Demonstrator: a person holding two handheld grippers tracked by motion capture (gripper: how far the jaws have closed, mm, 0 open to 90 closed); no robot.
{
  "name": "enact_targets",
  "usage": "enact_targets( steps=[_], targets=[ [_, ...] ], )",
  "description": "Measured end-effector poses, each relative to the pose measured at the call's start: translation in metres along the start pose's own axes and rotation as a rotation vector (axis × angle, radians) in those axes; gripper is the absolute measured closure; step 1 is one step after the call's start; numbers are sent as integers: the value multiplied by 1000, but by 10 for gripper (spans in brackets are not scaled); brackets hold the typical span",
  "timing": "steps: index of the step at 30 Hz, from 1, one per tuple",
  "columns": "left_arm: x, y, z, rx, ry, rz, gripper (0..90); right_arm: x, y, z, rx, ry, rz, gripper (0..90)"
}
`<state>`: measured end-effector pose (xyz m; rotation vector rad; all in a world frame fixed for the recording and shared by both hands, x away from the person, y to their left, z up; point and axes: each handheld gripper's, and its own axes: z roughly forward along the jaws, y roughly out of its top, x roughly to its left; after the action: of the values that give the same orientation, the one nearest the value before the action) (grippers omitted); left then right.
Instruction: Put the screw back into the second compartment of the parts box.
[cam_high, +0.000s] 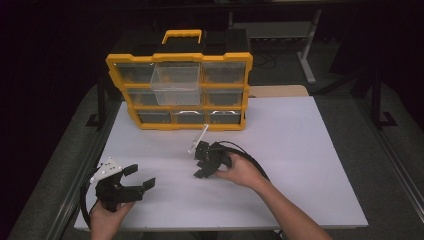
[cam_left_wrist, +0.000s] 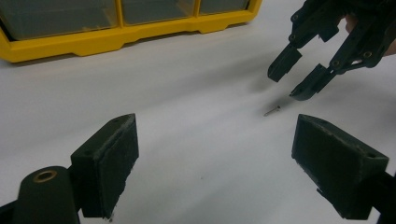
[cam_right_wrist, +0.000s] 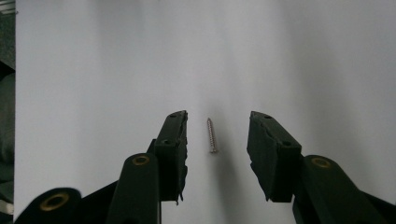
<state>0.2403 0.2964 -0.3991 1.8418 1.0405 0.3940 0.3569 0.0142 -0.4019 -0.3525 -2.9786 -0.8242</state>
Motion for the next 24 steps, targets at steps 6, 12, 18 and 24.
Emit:
enact_targets(
  steps=[6, 12, 18, 24],
  targets=[
    [-1, 0, 1, 0, 0, -4, 144, 0, -1, 9, 22, -4, -1, 590],
    [0, 0, 0, 2, 0, 1, 144, 0, -3, 19, 47, -5, -19, 649],
    [0, 0, 0, 1, 0, -4, 144, 1, -3, 24, 72, -7, -34, 704],
    [0, 0, 0, 1, 0, -4, 143, 3, -2, 26, 82, -32, -61, 758]
  ],
)
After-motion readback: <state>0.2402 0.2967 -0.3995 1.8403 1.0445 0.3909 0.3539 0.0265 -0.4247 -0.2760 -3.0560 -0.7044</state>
